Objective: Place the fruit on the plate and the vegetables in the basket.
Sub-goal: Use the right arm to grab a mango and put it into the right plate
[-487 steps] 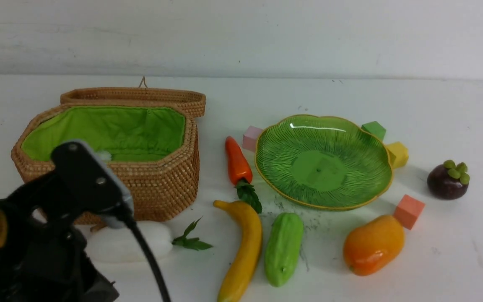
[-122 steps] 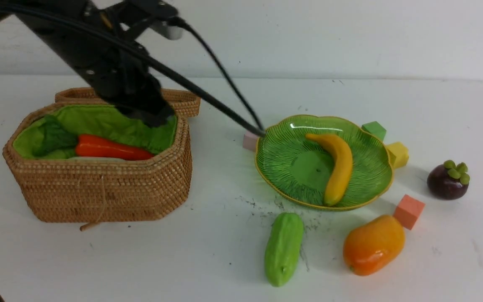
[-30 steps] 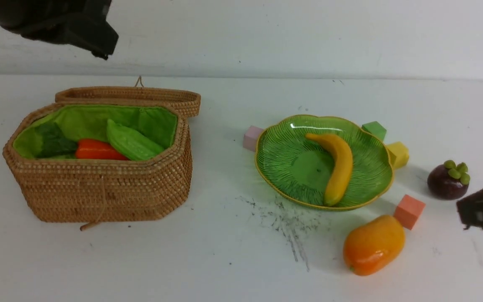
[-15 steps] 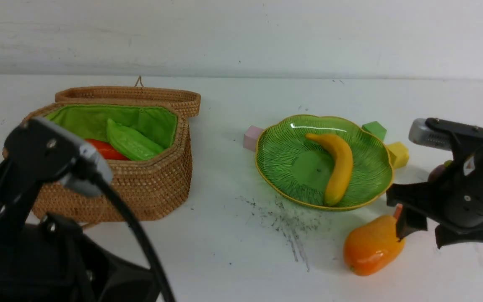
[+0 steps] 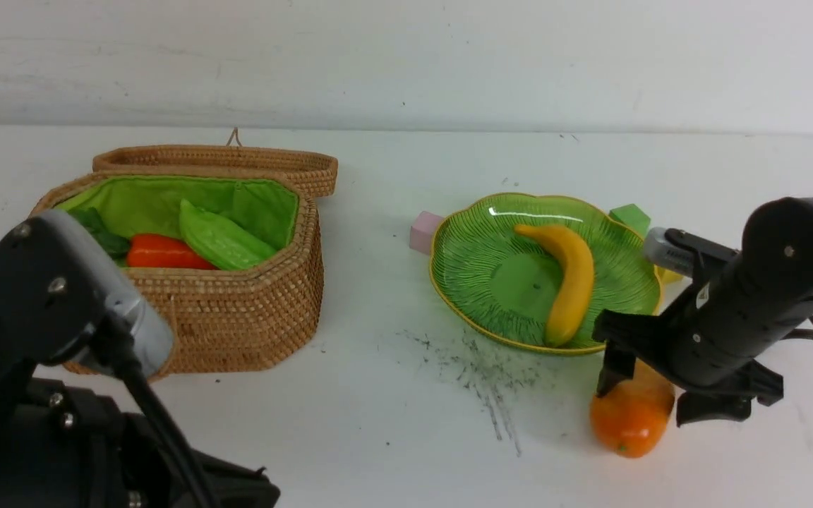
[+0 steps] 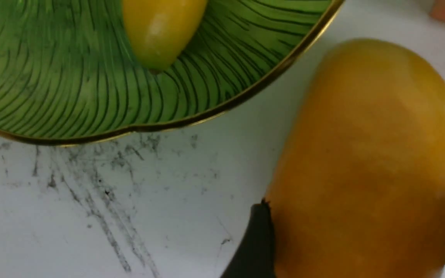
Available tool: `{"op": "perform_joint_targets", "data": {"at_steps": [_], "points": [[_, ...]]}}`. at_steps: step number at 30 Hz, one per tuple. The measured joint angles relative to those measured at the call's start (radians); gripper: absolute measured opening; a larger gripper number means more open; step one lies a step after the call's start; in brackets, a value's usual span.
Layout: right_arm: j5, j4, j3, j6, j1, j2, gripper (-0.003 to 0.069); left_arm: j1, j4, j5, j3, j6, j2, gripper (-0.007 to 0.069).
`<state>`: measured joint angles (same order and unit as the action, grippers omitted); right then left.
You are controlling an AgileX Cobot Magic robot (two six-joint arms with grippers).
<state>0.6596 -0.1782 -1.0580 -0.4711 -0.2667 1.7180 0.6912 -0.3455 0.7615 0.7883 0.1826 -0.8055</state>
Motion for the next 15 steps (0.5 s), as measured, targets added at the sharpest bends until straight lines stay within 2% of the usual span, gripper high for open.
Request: {"op": "perform_joint_targets", "data": {"at_steps": [15], "points": [[0.003, -0.018, -0.019, 0.025, 0.001, 0.071, 0.0569, 0.000, 0.001, 0.001, 0.000, 0.001, 0.000, -0.0013]]}}
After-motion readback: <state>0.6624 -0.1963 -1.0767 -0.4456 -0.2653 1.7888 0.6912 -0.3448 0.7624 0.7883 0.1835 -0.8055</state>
